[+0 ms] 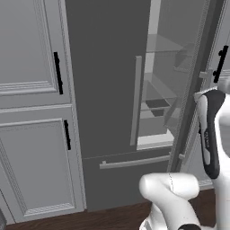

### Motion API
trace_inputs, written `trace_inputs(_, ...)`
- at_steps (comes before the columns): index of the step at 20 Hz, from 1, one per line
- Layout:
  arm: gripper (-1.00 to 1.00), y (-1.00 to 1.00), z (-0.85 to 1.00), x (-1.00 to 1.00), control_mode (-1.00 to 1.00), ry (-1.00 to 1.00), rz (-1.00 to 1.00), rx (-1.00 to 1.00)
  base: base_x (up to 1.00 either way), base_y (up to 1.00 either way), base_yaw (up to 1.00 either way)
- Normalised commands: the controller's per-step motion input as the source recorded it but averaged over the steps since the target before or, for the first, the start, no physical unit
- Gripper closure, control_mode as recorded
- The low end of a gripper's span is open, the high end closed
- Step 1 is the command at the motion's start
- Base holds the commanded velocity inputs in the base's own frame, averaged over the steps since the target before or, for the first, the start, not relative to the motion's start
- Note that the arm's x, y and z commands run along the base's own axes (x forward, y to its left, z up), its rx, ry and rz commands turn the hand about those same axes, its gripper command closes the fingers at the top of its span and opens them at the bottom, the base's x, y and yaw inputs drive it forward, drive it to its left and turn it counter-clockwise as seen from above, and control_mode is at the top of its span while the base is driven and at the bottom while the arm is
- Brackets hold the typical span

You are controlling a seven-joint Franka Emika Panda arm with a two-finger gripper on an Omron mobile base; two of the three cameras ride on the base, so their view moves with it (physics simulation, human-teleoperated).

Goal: Grab a lemon wedge from the fridge and one ice cube from the ice bowl, and put them in the glass of lemonade.

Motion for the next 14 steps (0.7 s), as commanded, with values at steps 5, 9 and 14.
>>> trace_inputs(5, -1.0, 1.0, 0.0, 0.22, -1.0, 0.25, 0.0, -0.47, 0.0, 0.0, 0.0)
trace_inputs(9, -1.0, 0.88, -0.07, 0.26, -1.0, 0.31, 0.0, -0.44, 0.0, 0.0, 0.0)
trace_inputs(14, -1.0, 0.1, -0.25, 0.36, -1.0, 0.26, 0.0, -0.23, 0.0, 0.0, 0.0)
